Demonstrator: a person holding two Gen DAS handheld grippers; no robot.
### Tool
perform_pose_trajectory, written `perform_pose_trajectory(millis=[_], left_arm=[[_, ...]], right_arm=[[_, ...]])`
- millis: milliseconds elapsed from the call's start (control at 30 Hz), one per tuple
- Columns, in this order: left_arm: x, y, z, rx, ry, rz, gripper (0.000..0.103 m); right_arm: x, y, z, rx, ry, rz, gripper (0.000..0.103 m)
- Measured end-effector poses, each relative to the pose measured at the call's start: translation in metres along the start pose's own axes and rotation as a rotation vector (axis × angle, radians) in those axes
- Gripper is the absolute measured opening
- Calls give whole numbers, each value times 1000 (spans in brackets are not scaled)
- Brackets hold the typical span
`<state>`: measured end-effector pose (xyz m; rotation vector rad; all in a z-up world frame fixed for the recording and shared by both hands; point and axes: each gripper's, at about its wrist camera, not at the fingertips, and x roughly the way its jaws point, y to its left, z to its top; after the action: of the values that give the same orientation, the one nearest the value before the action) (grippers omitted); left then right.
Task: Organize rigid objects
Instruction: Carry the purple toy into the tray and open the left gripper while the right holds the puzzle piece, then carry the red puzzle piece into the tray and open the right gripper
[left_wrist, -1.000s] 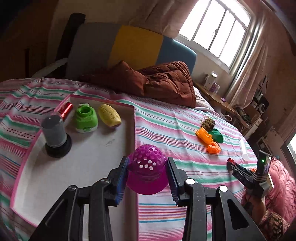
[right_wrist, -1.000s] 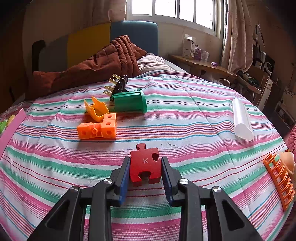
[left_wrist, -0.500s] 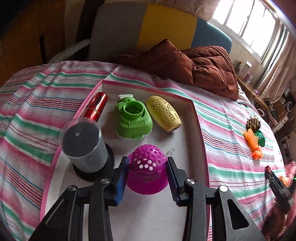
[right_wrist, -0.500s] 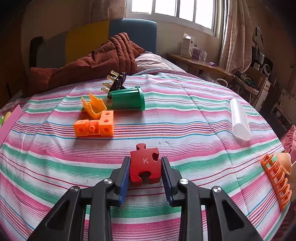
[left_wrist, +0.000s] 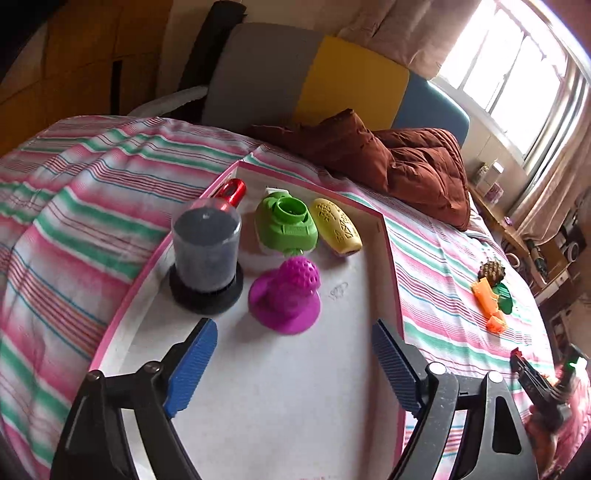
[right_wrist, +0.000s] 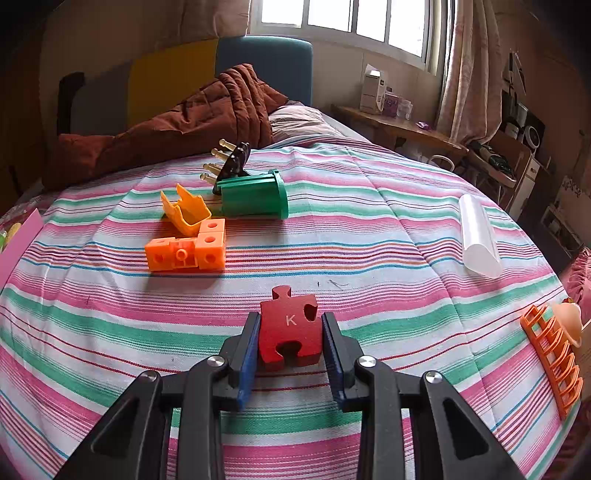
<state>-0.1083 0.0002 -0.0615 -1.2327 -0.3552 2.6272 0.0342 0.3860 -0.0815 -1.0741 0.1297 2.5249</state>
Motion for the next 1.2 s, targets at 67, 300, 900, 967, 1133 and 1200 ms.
perform_pose_trajectory(millis=[67, 300, 900, 967, 1133, 1200], left_arm=[[-5, -2, -5, -1, 0, -12, 89], [-23, -15, -24, 62, -19, -58, 94], [-55, -13, -44, 151, -105, -56, 101], [-57, -11, -46, 161, -108, -50, 101], [-60, -2, -49, 141, -99, -38, 102], [-61, 2, -50, 129, -104, -34, 102]], right_arm=[[0, 0, 0, 0, -1, -3, 32], [-12, 0, -3, 30, -1, 90, 32], [-58, 126, -8, -47, 71, 438, 32], [-59, 150, -4, -71, 91, 480, 32], [-68, 207, 8, -154, 94, 562, 32], [-71, 226, 15, -180, 91, 589, 32]])
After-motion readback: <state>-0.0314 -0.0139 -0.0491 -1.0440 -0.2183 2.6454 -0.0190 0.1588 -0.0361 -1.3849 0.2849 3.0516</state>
